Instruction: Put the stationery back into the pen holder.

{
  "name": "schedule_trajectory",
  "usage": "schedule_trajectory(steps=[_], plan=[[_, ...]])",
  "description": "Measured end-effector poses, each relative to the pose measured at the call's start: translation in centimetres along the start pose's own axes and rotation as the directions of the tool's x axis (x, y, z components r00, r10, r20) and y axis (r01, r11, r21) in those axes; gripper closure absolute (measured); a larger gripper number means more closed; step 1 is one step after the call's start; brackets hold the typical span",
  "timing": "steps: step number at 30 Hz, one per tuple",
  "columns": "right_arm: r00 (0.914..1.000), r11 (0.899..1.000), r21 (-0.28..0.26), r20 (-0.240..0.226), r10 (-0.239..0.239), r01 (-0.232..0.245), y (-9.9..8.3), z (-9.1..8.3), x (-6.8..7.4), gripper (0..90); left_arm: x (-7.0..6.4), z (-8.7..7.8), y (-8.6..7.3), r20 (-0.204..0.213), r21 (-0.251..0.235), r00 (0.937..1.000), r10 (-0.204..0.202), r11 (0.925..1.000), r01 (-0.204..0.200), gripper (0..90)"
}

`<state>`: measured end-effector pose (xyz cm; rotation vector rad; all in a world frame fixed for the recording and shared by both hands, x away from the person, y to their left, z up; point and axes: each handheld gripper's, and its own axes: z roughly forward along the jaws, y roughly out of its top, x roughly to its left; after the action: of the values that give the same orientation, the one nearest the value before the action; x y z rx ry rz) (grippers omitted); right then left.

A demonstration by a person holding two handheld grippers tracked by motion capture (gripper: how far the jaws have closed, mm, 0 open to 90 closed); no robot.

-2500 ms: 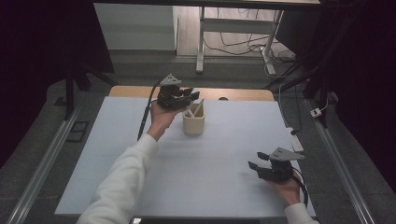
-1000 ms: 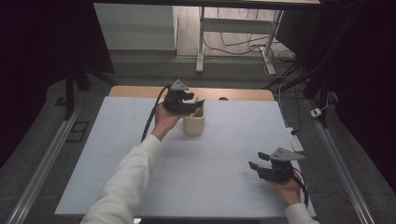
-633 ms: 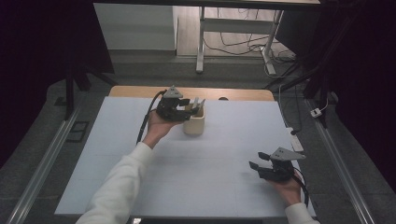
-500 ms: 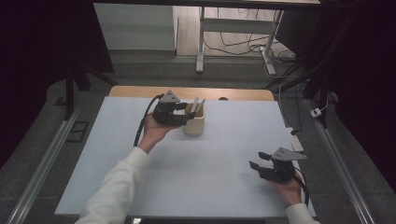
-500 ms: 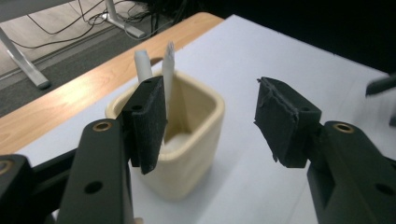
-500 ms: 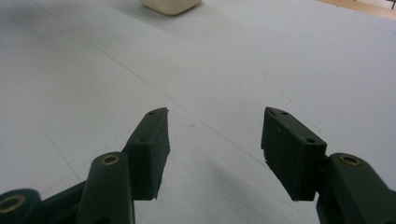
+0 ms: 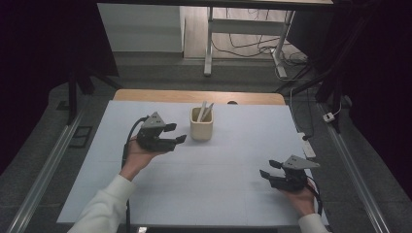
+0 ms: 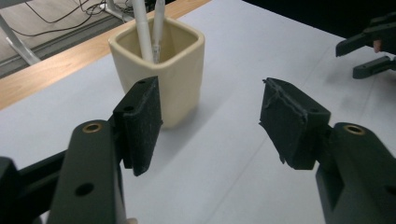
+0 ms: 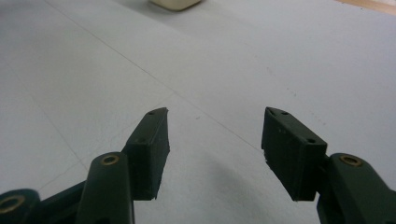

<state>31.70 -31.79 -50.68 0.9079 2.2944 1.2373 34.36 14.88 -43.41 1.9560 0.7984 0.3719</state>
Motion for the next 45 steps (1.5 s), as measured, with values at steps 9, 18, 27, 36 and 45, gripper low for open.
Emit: schedule_trajectory(steps=[9,18,27,36,45], plan=[[1.0000,1.000,0.001,-0.002,-0.003,0.003,-0.1,-0.1,0.0,40.5,-0.6,-2.9,-2.9,-0.010,0.018,0.9999,0.004,0.9998,-0.004,36.3],[1.0000,1.000,0.004,0.002,-0.009,0.009,-0.1,-0.3,0.0,40.4,-0.8,-5.1,-5.4,-0.031,0.045,0.9995,0.007,0.9990,-0.006,35.7],[0.9998,1.000,0.002,0.004,-0.020,0.020,-0.2,-0.4,0.0,40.3,-0.4,-6.2,-8.0,-0.048,0.056,0.9982,-0.035,0.9977,0.038,35.7],[0.9992,1.000,0.004,0.025,-0.031,0.031,-0.4,-0.7,-0.1,40.3,-0.3,-6.3,-10.0,-0.053,0.077,0.9965,-0.065,0.9946,0.069,35.6],[0.9986,0.999,-0.001,0.035,-0.040,0.040,-0.4,-1.0,-0.1,40.4,-0.7,-5.9,-10.0,-0.049,0.088,0.9974,-0.053,0.9945,0.057,35.0]])
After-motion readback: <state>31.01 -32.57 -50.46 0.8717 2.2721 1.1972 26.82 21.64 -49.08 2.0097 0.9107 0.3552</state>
